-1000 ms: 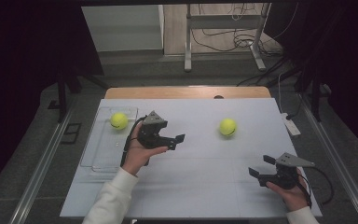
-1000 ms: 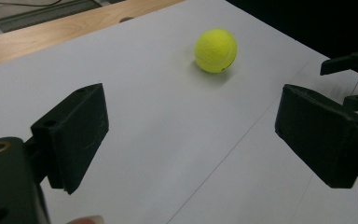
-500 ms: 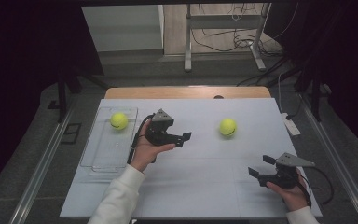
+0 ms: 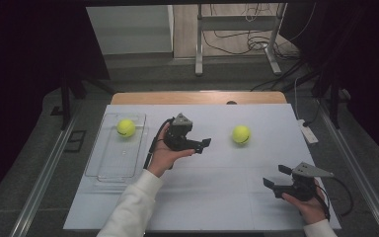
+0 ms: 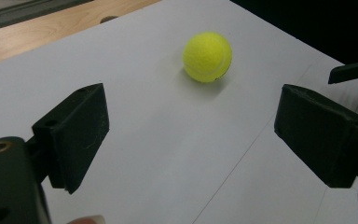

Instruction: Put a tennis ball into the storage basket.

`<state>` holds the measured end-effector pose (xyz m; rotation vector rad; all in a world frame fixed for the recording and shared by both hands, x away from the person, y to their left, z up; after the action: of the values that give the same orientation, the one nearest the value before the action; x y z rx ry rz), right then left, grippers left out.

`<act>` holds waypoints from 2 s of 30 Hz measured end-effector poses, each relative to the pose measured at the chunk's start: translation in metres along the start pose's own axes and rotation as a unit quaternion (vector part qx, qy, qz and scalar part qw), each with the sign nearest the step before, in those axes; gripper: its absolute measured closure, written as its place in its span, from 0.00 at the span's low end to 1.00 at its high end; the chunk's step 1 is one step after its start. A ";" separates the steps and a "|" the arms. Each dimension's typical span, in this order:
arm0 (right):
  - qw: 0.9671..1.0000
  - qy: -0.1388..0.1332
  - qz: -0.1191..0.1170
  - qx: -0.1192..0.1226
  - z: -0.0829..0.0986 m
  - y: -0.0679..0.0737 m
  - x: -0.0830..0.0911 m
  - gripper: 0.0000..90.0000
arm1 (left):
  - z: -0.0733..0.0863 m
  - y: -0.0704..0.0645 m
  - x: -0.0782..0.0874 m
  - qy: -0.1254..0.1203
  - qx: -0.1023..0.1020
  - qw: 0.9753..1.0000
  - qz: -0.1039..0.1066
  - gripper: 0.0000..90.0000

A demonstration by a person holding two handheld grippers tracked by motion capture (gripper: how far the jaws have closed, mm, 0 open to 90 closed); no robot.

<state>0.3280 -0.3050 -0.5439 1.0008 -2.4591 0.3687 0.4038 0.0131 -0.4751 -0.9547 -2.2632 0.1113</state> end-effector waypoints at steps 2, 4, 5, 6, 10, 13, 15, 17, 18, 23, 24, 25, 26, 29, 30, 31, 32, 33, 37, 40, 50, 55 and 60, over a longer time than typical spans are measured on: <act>1.000 0.001 0.000 0.001 0.000 0.000 0.000 0.18 | -0.001 -0.001 -0.004 0.003 0.000 1.000 0.003 0.12; 1.000 0.002 -0.002 -0.001 0.000 0.000 -0.001 0.18 | -0.002 -0.002 -0.011 0.009 -0.001 1.000 0.001 0.13; 1.000 0.002 -0.002 0.000 0.000 0.000 -0.002 0.18 | -0.002 -0.002 -0.015 0.014 -0.003 1.000 -0.001 0.13; 1.000 0.001 -0.003 0.000 0.000 0.000 -0.002 0.18 | -0.003 -0.002 -0.018 0.016 -0.003 1.000 -0.001 0.12; 1.000 0.002 -0.004 0.001 0.000 0.000 -0.003 0.18 | -0.006 -0.004 -0.025 0.019 -0.003 1.000 0.001 0.12; 1.000 0.001 -0.005 0.000 0.000 -0.001 -0.003 0.18 | -0.007 -0.006 -0.028 0.020 -0.006 1.000 0.001 0.12; 1.000 0.002 -0.005 0.000 0.000 0.000 -0.004 0.18 | -0.008 -0.006 -0.030 0.018 -0.006 1.000 0.000 0.13; 1.000 0.002 -0.006 0.001 -0.001 0.000 -0.004 0.18 | -0.009 -0.006 -0.032 0.021 -0.006 1.000 -0.001 0.13; 1.000 0.002 -0.006 0.001 -0.001 0.000 -0.004 0.18 | -0.009 -0.006 -0.032 0.021 -0.006 1.000 -0.001 0.13; 1.000 0.003 -0.006 0.001 -0.001 0.000 -0.005 0.18 | -0.009 -0.006 -0.037 0.022 -0.010 1.000 -0.003 0.13; 1.000 0.003 -0.007 0.001 -0.001 0.001 -0.005 0.18 | -0.009 -0.006 -0.038 0.022 -0.012 1.000 -0.002 0.13; 1.000 0.003 -0.007 0.002 -0.001 0.001 -0.005 0.18 | -0.009 -0.006 -0.040 0.024 -0.012 1.000 -0.003 0.13; 1.000 0.003 -0.007 0.002 -0.001 0.001 -0.005 0.18 | -0.009 -0.006 -0.040 0.024 -0.012 1.000 -0.003 0.13; 1.000 0.004 -0.006 0.001 0.000 0.000 -0.005 0.18 | -0.009 -0.006 -0.045 0.027 -0.011 1.000 -0.002 0.13; 1.000 0.004 -0.006 0.001 0.000 0.000 -0.005 0.18 | -0.009 -0.006 -0.047 0.027 -0.012 1.000 -0.001 0.13; 1.000 0.004 -0.006 0.001 0.000 0.000 -0.005 0.18 | -0.009 -0.007 -0.048 0.028 -0.012 1.000 0.000 0.13; 1.000 0.004 -0.006 0.000 0.000 0.000 -0.005 0.18 | -0.009 -0.007 -0.050 0.029 -0.012 1.000 0.000 0.13; 1.000 0.004 -0.006 0.000 0.000 0.000 -0.005 0.18 | -0.009 -0.007 -0.052 0.031 -0.013 0.999 0.000 0.13; 1.000 0.004 -0.006 -0.003 0.000 0.000 -0.005 0.18 | -0.010 -0.009 -0.058 0.035 -0.019 0.999 -0.001 0.12; 1.000 0.003 -0.007 -0.001 0.000 0.001 -0.005 0.18 | -0.012 -0.012 -0.062 0.036 -0.019 0.999 0.005 0.12; 1.000 0.004 -0.007 -0.002 0.000 0.001 -0.005 0.18 | -0.014 -0.015 -0.075 0.043 -0.018 0.999 0.006 0.12; 1.000 0.002 -0.008 -0.002 -0.001 0.001 -0.006 0.18 | -0.015 -0.017 -0.083 0.050 -0.026 0.998 0.003 0.12; 1.000 0.001 -0.010 -0.003 -0.001 0.002 -0.006 0.18 | -0.016 -0.018 -0.089 0.052 -0.024 0.998 0.005 0.12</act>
<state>0.3314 -0.2996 -0.5460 1.0206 -2.4449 0.3564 0.4477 -0.0618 -0.5060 -0.9748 -2.1736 0.0124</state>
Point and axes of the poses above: each handheld gripper's, and its own axes: x roughly backward along the jaws, z roughly out of its underside, y roughly to its left, the point moved 6 cm from there along -x, roughly forward along the jaws, and after that the axes turned 10 degrees about x, right-handed, at the moved point
